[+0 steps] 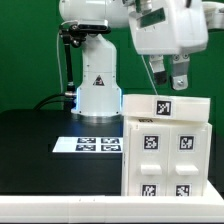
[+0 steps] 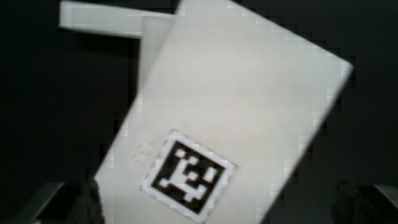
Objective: Assemble cabinet
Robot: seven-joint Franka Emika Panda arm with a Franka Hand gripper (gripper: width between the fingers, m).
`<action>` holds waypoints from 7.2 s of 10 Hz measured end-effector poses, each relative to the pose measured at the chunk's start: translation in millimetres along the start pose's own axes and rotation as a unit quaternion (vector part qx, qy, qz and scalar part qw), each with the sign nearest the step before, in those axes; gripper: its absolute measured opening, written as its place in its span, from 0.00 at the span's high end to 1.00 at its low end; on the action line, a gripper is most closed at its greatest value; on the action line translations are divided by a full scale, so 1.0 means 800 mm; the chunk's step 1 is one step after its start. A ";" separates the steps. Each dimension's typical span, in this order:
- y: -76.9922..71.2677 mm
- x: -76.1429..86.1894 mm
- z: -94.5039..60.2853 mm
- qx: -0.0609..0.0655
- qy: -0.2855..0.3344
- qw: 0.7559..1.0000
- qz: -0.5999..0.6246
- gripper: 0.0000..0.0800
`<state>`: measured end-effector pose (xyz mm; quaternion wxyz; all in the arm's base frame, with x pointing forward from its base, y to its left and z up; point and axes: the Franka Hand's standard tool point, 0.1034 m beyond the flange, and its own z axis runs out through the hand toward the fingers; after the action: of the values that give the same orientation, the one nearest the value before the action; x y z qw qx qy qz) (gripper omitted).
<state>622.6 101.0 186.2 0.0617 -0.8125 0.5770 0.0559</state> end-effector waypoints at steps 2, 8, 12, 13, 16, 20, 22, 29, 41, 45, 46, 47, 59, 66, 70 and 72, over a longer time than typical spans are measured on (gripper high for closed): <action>-0.011 -0.009 -0.006 -0.015 0.008 0.984 -0.178 0.19; -0.010 -0.008 -0.004 -0.023 0.010 0.870 -0.493 0.19; -0.010 -0.004 0.000 -0.034 0.010 0.721 -0.692 0.19; -0.009 -0.003 0.000 -0.035 0.010 0.700 -0.714 0.19; -0.008 0.002 0.000 -0.044 0.011 0.601 -0.798 0.19; -0.004 0.003 0.011 -0.078 0.015 0.415 -0.906 0.19; -0.003 0.002 0.016 -0.079 0.013 0.419 -0.904 0.19; 0.002 0.005 0.033 -0.082 0.004 0.428 -0.900 0.19; 0.001 0.006 0.036 -0.063 0.035 0.791 -0.608 0.31; 0.001 0.007 0.036 -0.054 0.040 0.863 -0.501 0.31; 0.001 0.006 0.036 -0.051 0.042 0.887 -0.457 0.31; 0.001 0.002 0.036 -0.046 0.049 0.930 -0.363 0.31; -0.001 0.010 0.037 0.037 0.012 0.965 0.261 0.31; -0.001 -0.002 0.008 0.018 0.000 0.982 0.187 0.19; -0.001 -0.003 0.012 0.017 0.003 0.995 0.095 0.19; -0.005 -0.015 0.006 0.010 0.008 0.995 -0.103 0.19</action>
Offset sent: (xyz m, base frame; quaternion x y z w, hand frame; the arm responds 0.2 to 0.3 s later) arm 0.0000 0.0000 0.0000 0.0000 0.0000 -0.1296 0.9916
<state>622.1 114.4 183.3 0.0708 -0.8671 0.4916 0.0368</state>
